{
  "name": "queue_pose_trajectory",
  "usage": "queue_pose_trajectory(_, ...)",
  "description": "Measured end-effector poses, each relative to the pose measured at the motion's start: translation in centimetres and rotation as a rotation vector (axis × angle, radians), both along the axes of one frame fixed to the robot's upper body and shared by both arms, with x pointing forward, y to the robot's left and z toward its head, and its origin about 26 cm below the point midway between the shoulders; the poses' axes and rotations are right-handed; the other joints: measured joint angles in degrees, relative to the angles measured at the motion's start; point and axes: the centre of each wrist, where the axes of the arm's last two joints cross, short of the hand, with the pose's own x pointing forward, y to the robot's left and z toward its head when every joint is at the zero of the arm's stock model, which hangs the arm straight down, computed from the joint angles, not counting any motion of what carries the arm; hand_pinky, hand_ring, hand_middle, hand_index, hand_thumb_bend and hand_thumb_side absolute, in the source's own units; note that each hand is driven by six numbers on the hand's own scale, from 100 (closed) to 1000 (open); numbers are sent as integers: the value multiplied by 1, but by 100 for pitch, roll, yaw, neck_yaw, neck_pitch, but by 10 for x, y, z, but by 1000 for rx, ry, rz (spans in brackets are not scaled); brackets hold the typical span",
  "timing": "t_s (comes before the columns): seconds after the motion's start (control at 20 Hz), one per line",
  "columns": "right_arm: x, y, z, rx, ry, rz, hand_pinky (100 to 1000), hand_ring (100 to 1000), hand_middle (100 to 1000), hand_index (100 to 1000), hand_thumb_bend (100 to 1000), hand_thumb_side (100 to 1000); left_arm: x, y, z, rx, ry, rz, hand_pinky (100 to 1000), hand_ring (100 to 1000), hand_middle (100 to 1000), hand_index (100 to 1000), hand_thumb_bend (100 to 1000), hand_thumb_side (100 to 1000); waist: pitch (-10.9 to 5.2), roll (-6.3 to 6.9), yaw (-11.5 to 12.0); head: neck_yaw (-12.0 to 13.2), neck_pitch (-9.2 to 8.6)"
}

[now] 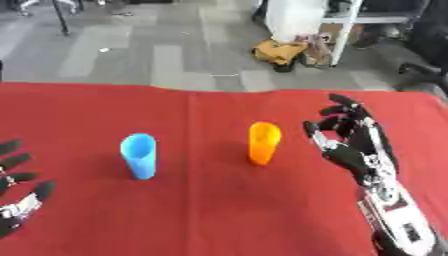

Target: Pour the contents of one cup into another cup.

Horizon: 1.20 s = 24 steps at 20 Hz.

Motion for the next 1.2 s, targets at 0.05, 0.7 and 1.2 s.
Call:
queue_pose_trajectory(0.05, 0, 0, 0, 0, 0, 2, 611, 534, 570, 821, 444, 100, 3, -2, 0, 4, 4, -2, 689, 815, 838, 828, 589, 100, 0, 3, -7, 1, 0)
queue_pose_trajectory(0.7, 1, 3, -2, -2, 10, 17, 611, 534, 570, 821, 444, 100, 40, -32, -6, 60, 51, -62, 676, 799, 828, 830, 589, 100, 20, 4, -161, 56, 12)
queue_pose_trajectory(1.2, 1, 5, -3, 4, 10, 22, 611, 534, 570, 821, 444, 100, 56, -48, -12, 111, 61, -114, 673, 791, 822, 831, 616, 100, 47, -8, -255, 103, 47)
